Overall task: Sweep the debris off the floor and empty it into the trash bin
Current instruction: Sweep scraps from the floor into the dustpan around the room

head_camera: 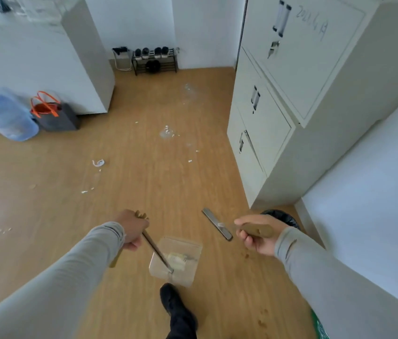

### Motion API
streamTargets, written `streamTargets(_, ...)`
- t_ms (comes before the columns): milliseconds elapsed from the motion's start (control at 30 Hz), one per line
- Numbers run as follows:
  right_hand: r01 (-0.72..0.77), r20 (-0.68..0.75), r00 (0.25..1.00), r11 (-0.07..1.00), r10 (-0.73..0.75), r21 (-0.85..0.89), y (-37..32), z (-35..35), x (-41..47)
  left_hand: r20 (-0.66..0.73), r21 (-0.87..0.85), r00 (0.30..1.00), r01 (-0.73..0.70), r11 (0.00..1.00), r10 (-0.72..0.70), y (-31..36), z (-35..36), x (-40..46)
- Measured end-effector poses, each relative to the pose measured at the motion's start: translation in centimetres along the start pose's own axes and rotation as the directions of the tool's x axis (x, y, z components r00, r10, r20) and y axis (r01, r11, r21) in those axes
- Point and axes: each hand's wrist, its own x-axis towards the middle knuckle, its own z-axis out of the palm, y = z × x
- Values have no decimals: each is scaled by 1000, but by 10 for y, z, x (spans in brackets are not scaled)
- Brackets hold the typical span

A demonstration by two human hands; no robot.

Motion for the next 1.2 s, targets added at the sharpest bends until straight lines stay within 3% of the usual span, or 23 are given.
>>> streamTargets(167,86,-46,994,982,-95,-171,-44,46,38,-44,-162,999,-29,986,22,1,-52,56)
streamTargets(267,-93,-246,968,841,-49,-532,-38,62,74,11,-93,1000,-8,996,9,9,-71,83)
streamTargets(333,-172,-323,945,755,-54,-632,-39,72,95,61,-61,998,-15,998,19,15,-77,101)
streamTargets(467,-158,-329,941,755,-80,-636,-79,92,118,-17,57,990,-140,988,142,38,-89,137)
streamTargets(567,-210,-333,943,806,16,-554,-117,105,133,-71,290,972,-195,937,224,64,-100,152)
streamTargets(633,-236,-353,934,830,51,-505,-142,107,149,-70,343,971,-194,919,230,82,-103,168)
streamTargets(800,-267,-364,925,871,112,-411,-207,101,194,-71,354,977,-165,921,202,133,-111,215)
streamTargets(1067,-243,-321,946,772,53,-588,-336,81,274,-98,302,982,-126,945,163,234,-129,300)
streamTargets(1200,-236,-313,948,776,52,-585,-398,77,299,-78,353,980,-143,924,182,281,-138,329)
